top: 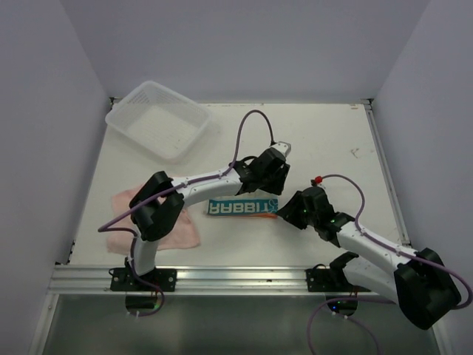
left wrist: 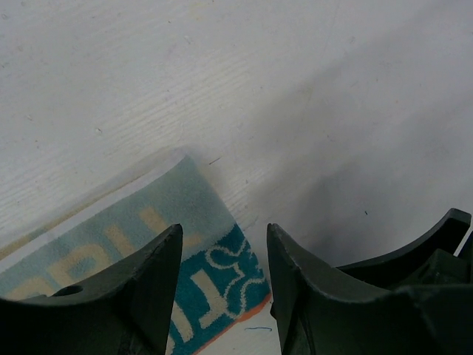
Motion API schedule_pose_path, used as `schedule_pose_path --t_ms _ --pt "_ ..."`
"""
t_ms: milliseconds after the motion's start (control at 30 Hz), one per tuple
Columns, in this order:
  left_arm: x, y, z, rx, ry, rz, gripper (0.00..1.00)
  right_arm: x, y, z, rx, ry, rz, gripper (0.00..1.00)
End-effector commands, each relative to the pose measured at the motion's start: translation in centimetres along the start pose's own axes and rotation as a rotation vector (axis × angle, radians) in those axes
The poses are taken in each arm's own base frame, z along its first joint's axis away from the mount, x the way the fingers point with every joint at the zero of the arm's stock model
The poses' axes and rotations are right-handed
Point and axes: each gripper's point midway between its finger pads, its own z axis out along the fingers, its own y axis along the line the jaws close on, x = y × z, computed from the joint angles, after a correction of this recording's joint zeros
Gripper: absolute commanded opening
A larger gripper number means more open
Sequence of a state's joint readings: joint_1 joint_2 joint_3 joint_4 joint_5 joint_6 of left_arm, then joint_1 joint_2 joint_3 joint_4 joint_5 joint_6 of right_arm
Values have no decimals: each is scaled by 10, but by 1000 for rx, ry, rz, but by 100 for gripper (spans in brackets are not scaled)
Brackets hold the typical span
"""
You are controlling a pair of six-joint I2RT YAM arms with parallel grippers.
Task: Roll the towels
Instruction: Roll the towel
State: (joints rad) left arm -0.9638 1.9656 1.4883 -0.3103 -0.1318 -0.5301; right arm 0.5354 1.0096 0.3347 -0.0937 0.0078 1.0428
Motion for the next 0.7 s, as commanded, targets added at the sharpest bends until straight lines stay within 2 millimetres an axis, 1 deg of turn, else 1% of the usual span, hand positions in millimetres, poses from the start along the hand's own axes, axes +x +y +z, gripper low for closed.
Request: schedule_pose_path --t_ms 0,33,233,267,333,367,400,433,667 --pt "-10 -11 2 26 -11 13 53 -7 11 7 -39 -24 26 43" --pt "-9 -10 5 24 -6 14 53 -10 16 8 -58 -33 27 43" --pt "-2 -7 16 8 18 25 52 -7 11 18 -46 -27 34 42" --pt "-1 -7 17 4 19 29 52 -8 13 19 -53 -30 33 42" --pt "2 -5 19 -4 27 33 52 -5 9 23 -36 -20 36 41" --pt "2 -4 20 -7 31 34 52 -6 10 24 -39 -22 39 40" --pt "3 -3 20 -11 34 38 52 0 10 25 -45 6 39 39" --pt "4 -2 22 -16 37 38 52 1 9 26 -46 9 40 38" --pt "10 -1 29 -23 55 44 51 8 -4 31 -7 26 36 30"
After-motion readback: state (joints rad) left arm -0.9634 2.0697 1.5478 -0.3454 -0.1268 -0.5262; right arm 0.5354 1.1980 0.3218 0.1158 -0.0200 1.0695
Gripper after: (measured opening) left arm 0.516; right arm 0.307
